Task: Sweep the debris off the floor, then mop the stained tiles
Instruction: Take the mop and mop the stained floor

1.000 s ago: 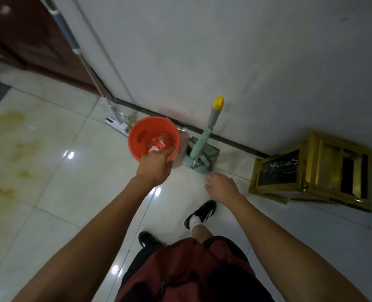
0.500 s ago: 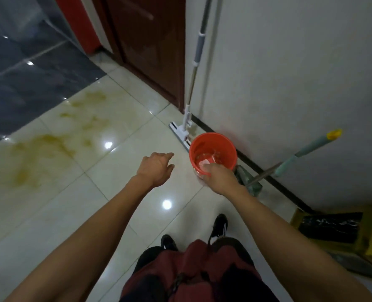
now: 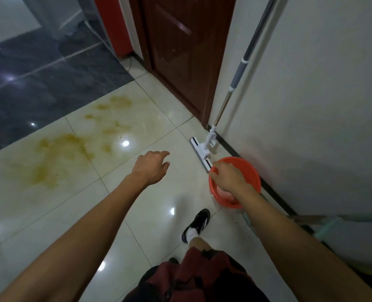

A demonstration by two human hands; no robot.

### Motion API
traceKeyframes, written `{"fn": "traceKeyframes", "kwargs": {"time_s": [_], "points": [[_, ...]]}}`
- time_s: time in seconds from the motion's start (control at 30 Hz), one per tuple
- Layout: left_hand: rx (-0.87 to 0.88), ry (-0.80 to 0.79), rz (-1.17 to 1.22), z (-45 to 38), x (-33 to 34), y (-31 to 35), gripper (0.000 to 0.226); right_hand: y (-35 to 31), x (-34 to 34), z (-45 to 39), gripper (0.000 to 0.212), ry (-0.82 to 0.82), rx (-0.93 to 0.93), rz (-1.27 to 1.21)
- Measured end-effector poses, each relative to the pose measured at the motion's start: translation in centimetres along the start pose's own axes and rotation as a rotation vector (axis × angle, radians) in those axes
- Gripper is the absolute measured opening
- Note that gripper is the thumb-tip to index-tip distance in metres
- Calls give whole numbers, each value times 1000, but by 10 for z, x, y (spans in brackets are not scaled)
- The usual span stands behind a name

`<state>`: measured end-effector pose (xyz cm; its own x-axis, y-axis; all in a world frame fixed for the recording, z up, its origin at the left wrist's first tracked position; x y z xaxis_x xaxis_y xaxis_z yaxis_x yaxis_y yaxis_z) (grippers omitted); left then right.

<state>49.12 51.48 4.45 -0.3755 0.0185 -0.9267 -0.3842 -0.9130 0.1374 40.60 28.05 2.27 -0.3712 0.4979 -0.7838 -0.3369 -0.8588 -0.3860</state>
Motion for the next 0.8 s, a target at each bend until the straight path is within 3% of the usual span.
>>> {"fn": "traceKeyframes", "kwargs": {"time_s": [0.47, 0.8], "points": [[63, -26, 124, -202, -72, 44, 46, 46, -127, -137, 33, 92, 173, -224], [243, -101, 345, -369, -103, 88, 43, 69, -199, -234, 54, 186, 359, -461]]}}
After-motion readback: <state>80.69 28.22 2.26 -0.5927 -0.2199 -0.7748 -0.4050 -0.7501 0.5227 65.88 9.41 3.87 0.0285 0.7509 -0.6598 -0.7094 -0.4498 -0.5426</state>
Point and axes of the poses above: each hand's wrist, its own z-axis away from the middle knuckle, its own x-axis out of the palm, y = z × x, the point moved 6 cm from there along -z, towards the middle knuckle, and after that the axes turned 3 degrees about -z, right-handed, at the moved point
